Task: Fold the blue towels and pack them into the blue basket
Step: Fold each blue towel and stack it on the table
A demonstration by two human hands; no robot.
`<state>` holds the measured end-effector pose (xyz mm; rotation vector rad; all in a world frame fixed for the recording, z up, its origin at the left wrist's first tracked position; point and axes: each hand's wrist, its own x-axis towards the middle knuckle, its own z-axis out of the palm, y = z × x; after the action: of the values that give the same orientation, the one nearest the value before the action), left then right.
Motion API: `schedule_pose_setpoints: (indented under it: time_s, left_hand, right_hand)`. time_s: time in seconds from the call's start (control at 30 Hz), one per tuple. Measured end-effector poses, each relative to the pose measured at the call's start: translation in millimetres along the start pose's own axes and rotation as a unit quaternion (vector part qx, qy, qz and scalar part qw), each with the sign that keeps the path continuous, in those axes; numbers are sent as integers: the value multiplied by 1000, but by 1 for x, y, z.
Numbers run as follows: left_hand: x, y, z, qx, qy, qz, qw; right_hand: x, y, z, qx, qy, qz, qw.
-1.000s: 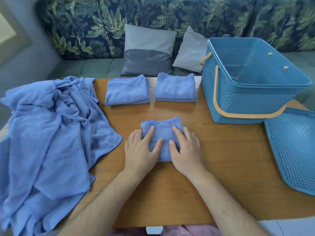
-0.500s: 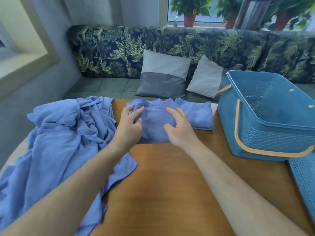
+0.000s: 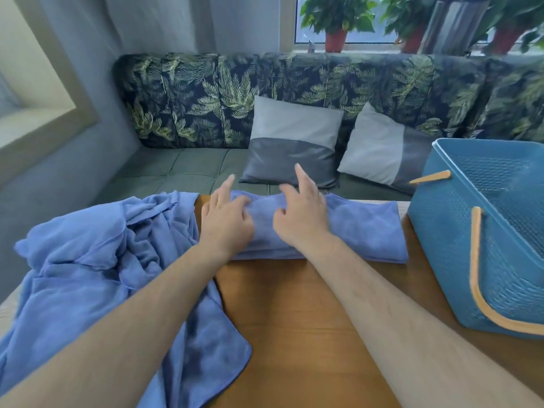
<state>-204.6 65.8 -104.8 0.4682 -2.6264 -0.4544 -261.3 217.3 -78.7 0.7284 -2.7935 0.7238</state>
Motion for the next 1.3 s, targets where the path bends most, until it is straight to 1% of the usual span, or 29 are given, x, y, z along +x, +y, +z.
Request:
schedule_pose_setpoints:
  time_s: [0.03,0.07,0.1,0.17,0.23,0.27,0.33,0.37,0.43,0.53,0.7,0.77,0.8,0.87,0.93,0.97,1.03,1.1,1.2,1.27,1.3]
  left_hand:
    - [6,2,0,5,9,34,999]
    - [9,2,2,15,-9,55,998]
    - [8,2,9,23,-44,59,997]
    - [-5,-4,30,36,-116,30,992]
    - [-12,-9,43,39,-135,-10,990]
    - [-10,-7,43,47,-140,-16,989]
    - [-7,2,31,87,-164,-10,983]
    - [-7,5,25,105,-171,-2,980]
    - [-11,5,13,114,-165,19,979]
    - [-30,-6,-15,92,-148,36,984]
    - [-59,-42,-86,117,-65,30,991]
    - [-64,-66,-115,156,-7,36,987]
    - [-65,-77,-130,195,24,37,980]
    - [-71,-98,-158,268,43,-4,963]
    - [-77,-112,-177,293,-14,-87,952]
    - [-78,-118,-180,297,-46,-115,947]
    - [-80,-128,-181,313,-68,-117,940]
    - [-82,-130,-178,292,-57,-96,950]
    - [-83,-132,-177,229,-18,-71,971]
    - [-88,-127,-181,152,22,-56,987]
    - [-92,-118,-184,107,44,-43,992]
  right_hand:
    - [5,-2,4,-17,34,-46,998]
    - [6,-3,11,-36,34,-80,996]
    - [3,-3,23,-57,4,-92,994]
    - [-10,1,50,-93,-79,-59,991]
    - [-13,7,63,-113,-111,-36,987]
    - [-8,8,63,-118,-128,-30,984]
    - [-2,2,53,-132,-168,-22,977]
    - [-3,-3,47,-144,-172,-20,974]
    - [-9,-13,37,-172,-154,-34,972]
    - [-31,-37,26,-171,-111,-100,974]
    - [-51,-101,21,-70,-93,-167,979]
    - [-57,-134,19,-16,-76,-190,979]
    - [-58,-149,20,6,-66,-201,977]
    - [-60,-175,21,3,-86,-207,974]
    - [-63,-194,25,0,-94,-214,972]
    - [-65,-200,28,-1,-95,-212,973]
    - [-69,-207,36,5,-106,-207,973]
    - [-72,-207,41,29,-114,-190,975]
    - [-73,-204,42,81,-79,-164,980]
    - [-74,-203,38,161,-70,-114,978]
    - [-75,-204,32,218,-87,-77,969]
